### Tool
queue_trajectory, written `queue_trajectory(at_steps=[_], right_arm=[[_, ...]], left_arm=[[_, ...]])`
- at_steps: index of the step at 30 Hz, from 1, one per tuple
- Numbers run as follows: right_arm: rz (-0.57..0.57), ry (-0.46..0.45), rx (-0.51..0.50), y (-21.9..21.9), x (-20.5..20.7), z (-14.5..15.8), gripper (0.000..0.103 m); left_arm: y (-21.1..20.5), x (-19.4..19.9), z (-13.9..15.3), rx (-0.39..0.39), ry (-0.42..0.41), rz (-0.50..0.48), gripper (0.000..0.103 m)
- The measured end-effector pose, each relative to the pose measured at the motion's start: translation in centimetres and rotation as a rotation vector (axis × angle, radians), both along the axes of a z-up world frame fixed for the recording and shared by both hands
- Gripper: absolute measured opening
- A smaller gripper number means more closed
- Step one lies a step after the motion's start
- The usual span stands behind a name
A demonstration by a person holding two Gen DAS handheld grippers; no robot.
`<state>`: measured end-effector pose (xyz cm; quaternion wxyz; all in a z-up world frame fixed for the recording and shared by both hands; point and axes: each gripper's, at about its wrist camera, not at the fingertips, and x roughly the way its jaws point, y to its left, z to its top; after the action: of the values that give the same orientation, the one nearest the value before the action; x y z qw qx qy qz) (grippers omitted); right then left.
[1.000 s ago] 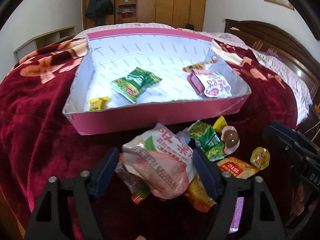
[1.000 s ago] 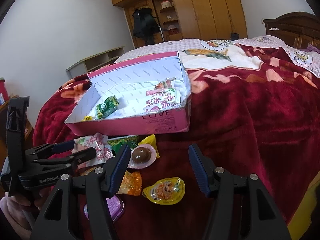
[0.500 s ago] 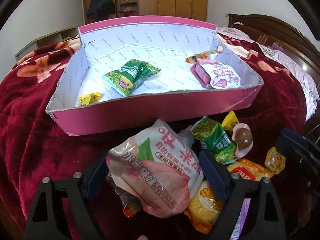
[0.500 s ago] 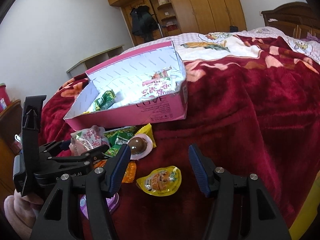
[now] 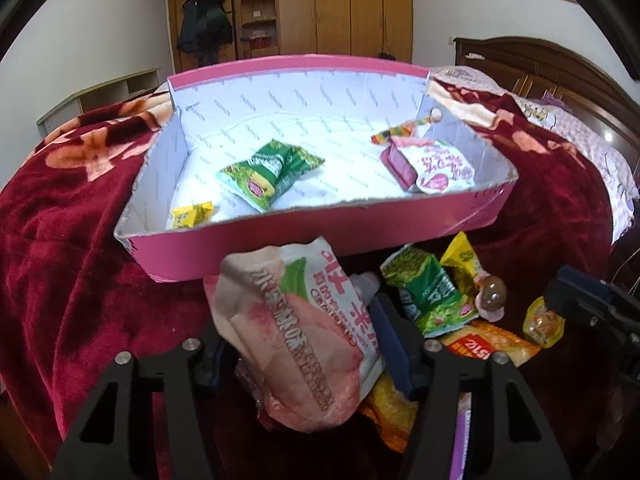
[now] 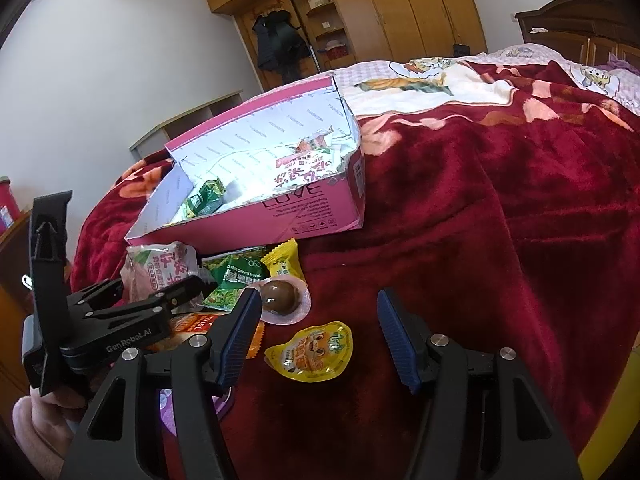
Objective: Organize snacks
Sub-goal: 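Move the left tool to the pile and grasp the large pink-and-white snack bag, then lift the pink-and-white snack bag up from the pile with the left tool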
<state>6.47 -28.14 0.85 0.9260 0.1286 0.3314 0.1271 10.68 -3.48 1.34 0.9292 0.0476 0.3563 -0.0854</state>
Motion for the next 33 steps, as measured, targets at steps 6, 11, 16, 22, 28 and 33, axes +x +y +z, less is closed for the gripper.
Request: queue_trajectory(at_steps=[6,11,16,22,28,33], right_arm=[[0.007,-0.012,-0.005,0.5,-0.4,0.6,0.062],[0.027,-0.014,-0.016,1.3,-0.7,0.8,0.062],[0.060,-0.006,-0.019,2.5,-0.9,0.8,0.062],[0.106,0.001,-0.022,4.1,-1.3,0.7,0.062],[0.138,0.023,-0.047,5.9,-1.4,0.2,0.066],[0.142,0.039,-0.063,7.3,-1.2,-0.1,0.090]], left_arm=[[1.4,-0.4,0.9,-0.081,0.016,0.006,0.037],[2.8,-1.0,1.4,-0.123,0.011,0.022,0.035],[4.2,-2.1,2.7,-0.177,-0.019,0.020,0.035],[5.9,-2.9,4.3,-0.203,-0.062,0.047,0.035],[7.6,-3.2,3.5,-0.179,-0.061,0.099,0.036],[9.2,-3.3,2.5,-0.195,-0.032,0.140,0.036]])
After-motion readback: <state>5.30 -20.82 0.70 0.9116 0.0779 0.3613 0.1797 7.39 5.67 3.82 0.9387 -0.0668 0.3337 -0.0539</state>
